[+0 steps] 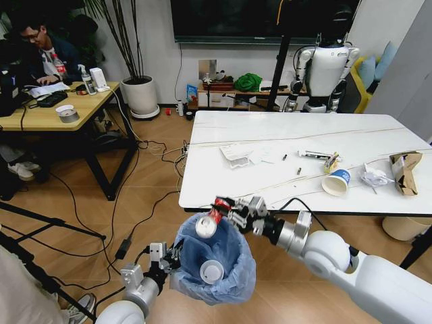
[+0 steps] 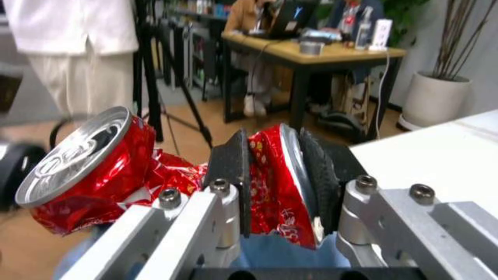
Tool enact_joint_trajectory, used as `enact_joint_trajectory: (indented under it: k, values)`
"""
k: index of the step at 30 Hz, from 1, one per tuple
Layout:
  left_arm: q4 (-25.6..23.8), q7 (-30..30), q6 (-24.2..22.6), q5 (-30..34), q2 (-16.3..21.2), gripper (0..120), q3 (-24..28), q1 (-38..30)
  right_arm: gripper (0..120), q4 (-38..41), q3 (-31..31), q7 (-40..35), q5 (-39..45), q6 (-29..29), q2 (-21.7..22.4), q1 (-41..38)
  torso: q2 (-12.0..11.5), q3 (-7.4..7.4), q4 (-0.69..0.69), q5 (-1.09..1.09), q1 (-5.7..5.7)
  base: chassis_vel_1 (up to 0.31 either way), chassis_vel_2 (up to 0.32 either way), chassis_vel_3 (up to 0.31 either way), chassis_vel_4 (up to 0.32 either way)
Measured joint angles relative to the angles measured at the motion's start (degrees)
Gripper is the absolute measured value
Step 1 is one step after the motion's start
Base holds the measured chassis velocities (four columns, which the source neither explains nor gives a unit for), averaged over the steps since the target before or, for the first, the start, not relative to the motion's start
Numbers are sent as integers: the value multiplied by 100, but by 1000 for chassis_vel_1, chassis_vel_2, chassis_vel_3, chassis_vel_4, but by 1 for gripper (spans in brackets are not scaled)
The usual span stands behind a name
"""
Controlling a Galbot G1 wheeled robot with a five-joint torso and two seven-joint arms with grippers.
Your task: Pick up the trash bin and place the trash from the table into it.
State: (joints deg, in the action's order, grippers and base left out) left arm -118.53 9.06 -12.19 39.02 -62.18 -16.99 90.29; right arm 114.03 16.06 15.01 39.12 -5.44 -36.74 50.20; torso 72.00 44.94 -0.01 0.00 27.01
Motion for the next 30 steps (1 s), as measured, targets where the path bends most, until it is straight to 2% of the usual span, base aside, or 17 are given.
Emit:
enact_joint_trajectory:
  k: [9, 12, 13, 14, 17, 18, 20, 23, 24, 30]
  values:
    - [-26, 4, -5, 37, 0, 0, -10, -10, 19, -228, 139, -17, -473, -29, 4, 176, 0, 0, 0, 0, 0, 0, 0, 0, 0]
    - [-34, 4, -6, 40, -5, 0, -18, -2, 32, -284, 157, -48, -550, -29, -28, 222, 0, 0, 0, 0, 0, 0, 0, 0, 0]
    - [-35, 4, -6, 40, -5, 0, -20, 0, 32, -285, 157, -50, -551, -29, -30, 224, 0, 0, 0, 0, 0, 0, 0, 0, 0]
    - [-38, 4, -6, 40, -3, 0, -25, 11, 39, -288, 158, -73, -555, -28, -42, 232, 0, 0, 0, 0, 0, 0, 0, 0, 0]
    - [-40, 4, -7, 40, -1, 0, -29, 16, 44, -288, 158, -82, -555, -27, -43, 232, 0, 0, 1, -1, 0, 0, 0, 0, 0]
    - [-43, 4, -7, 40, 2, 0, -35, 22, 53, -285, 156, -92, -552, -25, -41, 227, 0, 0, 0, 0, 0, 0, 0, 0, 0]
    - [-57, 4, -7, 36, 3, 0, -43, 45, 62, -242, 86, -133, -473, -5, -30, 210, 0, 0, 0, 0, 0, 0, 0, 0, 0]
    - [-69, 4, -7, 0, 1, 0, -43, 122, 74, -232, -120, -284, -299, 48, -66, 114, 0, 0, 0, -1, 0, 0, 0, 0, 0]
    - [-69, 4, -7, 0, 1, 0, -43, 122, 74, -232, -120, -284, -299, 48, -66, 114, 0, 0, 0, -1, 0, 0, 0, 0, 0]
    - [-188, 4, -10, -27, 35, 0, -177, 278, 98, -547, -477, -1154, 435, 360, -519, -606, 0, 0, 1, -1, 0, 0, 0, 0, 0]
